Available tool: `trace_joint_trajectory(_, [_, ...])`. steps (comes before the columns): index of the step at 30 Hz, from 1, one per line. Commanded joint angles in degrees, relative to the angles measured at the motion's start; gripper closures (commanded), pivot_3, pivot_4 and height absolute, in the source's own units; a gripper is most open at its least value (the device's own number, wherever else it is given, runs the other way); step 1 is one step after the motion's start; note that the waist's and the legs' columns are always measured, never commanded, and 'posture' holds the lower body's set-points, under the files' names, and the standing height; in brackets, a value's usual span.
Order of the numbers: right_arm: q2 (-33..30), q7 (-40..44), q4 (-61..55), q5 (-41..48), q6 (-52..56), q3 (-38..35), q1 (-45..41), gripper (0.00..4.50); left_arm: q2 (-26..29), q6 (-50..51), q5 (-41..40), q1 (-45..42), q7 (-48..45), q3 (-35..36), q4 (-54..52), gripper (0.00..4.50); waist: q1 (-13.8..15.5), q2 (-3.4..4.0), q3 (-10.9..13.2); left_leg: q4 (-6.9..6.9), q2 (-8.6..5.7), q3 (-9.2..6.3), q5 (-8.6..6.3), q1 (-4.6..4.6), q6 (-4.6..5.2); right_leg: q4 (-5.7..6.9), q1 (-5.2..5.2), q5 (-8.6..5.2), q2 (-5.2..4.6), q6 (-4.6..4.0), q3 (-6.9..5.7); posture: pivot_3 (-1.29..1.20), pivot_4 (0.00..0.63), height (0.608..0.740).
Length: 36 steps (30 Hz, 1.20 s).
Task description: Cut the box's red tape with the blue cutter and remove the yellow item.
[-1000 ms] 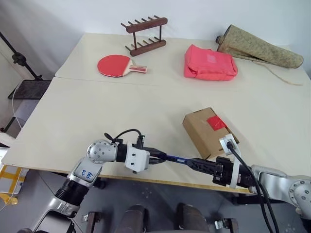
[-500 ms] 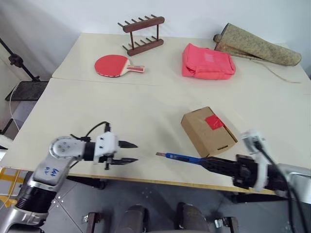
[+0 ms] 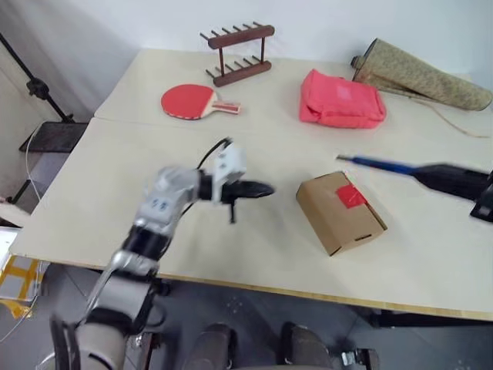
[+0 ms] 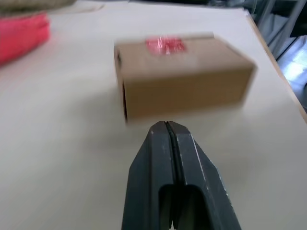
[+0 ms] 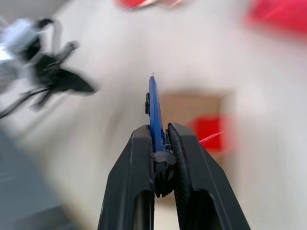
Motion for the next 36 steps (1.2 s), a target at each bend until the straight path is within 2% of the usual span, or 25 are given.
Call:
trace_joint_trajectory(1, [-2.67,-0.89,2.37,-3.78,-0.01,5.1,-4.33,4.33,-5.74,-0.65,2.07,-6.23,1.06,-1.38,6.53,4.5,-0.14,-0.02,0.02,-0.01,-0.02,0.02,-0.01,-0.01,0.02,0.0,-0.03,0.0,-0.02,0.0,-0.03,0.0,0.15,0.74])
trace_joint_trajectory(5, [-2.76,-1.72,2.8,-6.98,1.08,9.92,-8.99,4.33,-12.3,-0.7,5.62,-11.76,3.71,-3.14,13.4,4.5,-0.67,-0.03,0.03,-0.02,-0.01,0.09,-0.11,-0.2,0.13,0.01,-0.17,0.06,-0.15,0.11,-0.62,0.0,0.15,0.74])
trace_joint_trajectory(10, [-1.38,-2.39,2.06,-10.48,3.69,11.81,-10.74,4.33,-15.66,0.4,9.07,-14.53,7.08,-3.59,18.47,4.5,-0.9,-0.03,0.03,0.11,0.03,-0.01,-0.12,-0.52,0.15,0.0,-0.27,0.08,-0.27,0.16,-1.35,0.0,0.15,0.74])
trace_joint_trajectory(17, [1.87,-1.8,0.2,-12.4,7.0,10.91,-10.26,4.33,-17.35,2.87,13.12,-14.93,9.83,-4.43,22.24,4.5,-0.58,-0.04,0.03,0.29,0.0,-0.07,-0.11,-0.56,0.15,0.04,-0.25,0.09,-0.35,0.16,-1.36,0.0,0.15,0.74])
trace_joint_trajectory(36, [4.98,1.18,1.24,-18.1,9.09,8.65,-12.3,4.33,-18.63,5.54,13.71,-14.23,9.24,-4.66,21.97,4.5,-0.09,-0.02,0.02,0.45,-0.01,-0.08,-0.1,-0.55,0.14,0.16,-0.24,0.09,-0.36,0.16,-1.35,0.0,0.15,0.74])
